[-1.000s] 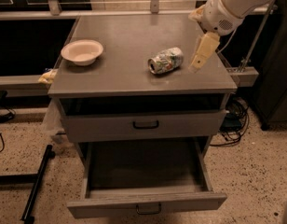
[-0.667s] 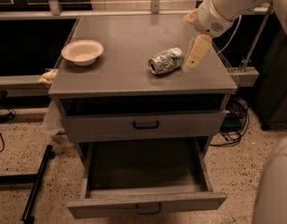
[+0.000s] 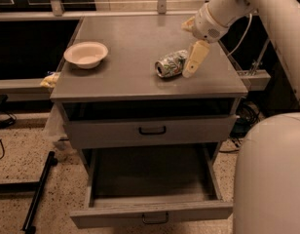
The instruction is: Place 7up can into middle drawer
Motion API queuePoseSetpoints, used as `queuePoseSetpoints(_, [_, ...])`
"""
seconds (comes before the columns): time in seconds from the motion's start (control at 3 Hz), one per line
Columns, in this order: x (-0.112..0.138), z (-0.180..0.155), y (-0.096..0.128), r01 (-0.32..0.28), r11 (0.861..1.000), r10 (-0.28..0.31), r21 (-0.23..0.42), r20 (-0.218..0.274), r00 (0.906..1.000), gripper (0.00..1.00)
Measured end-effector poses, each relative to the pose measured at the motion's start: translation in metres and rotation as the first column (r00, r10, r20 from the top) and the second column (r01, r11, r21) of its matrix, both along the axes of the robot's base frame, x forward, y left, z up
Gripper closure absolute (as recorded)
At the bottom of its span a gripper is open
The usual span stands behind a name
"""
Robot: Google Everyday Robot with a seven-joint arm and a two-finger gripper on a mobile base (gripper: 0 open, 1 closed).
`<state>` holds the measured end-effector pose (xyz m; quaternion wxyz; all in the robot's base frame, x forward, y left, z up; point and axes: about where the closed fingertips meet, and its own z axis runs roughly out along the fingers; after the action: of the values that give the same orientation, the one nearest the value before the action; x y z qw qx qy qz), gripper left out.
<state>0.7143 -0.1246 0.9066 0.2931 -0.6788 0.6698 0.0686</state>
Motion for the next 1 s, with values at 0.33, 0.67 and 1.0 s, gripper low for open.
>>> queuePoseSetpoints(0.33, [0.015,-0.015,0.005,-0.017,1.0,0.017,0.0,-0.012,0.9998,0.0])
queuePoseSetpoints(0.67, [0.029,-0.03,0.008,-0.024,1.0,0.024,0.003,-0.023,0.9994,0.0])
queuePoseSetpoints(1.0, [0.041,-0.045,0.01,-0.028,1.0,0.028,0.002,-0.036,0.9989,0.0])
